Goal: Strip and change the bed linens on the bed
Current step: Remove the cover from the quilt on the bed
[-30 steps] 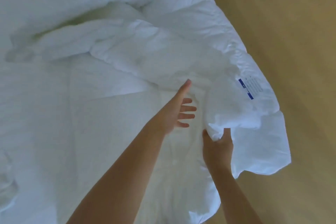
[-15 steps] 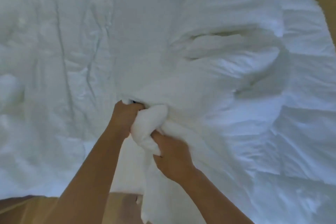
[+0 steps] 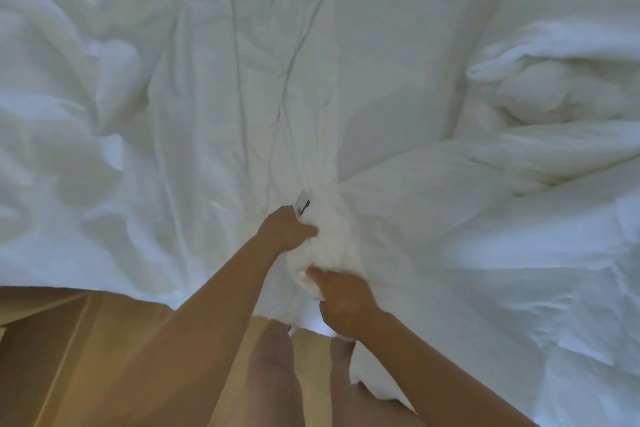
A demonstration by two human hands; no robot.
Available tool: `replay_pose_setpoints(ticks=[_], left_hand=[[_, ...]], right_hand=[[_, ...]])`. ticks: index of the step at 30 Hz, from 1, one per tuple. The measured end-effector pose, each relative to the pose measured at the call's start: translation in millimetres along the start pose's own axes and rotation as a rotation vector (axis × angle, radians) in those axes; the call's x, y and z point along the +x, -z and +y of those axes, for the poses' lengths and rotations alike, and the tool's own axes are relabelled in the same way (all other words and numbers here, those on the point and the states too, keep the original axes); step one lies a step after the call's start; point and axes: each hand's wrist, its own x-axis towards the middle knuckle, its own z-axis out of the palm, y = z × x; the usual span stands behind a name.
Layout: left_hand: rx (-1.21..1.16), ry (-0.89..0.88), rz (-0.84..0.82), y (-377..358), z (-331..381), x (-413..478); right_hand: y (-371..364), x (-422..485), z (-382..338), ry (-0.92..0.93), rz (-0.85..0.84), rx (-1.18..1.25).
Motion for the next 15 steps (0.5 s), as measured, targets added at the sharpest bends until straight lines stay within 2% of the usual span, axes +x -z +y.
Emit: replay_pose_setpoints(ticks=[3,8,11,15], left_hand=[[0.092,-0.009,0.052,-3,-10,-1],[0.1,0.002,0.107,-27,-16,-8],[0.107,0.037,0.176,-33,-16,-13],[-0.032,0.025,0.351,-24,-19,-20]], right_hand=[[10,3,16,-0.008,0.01,0.077],[17,8,36,-0.017,0.22,0.284],[22,12,39,0.044,0.303,0.278],[38,18,39,0.138,0.466,0.166]])
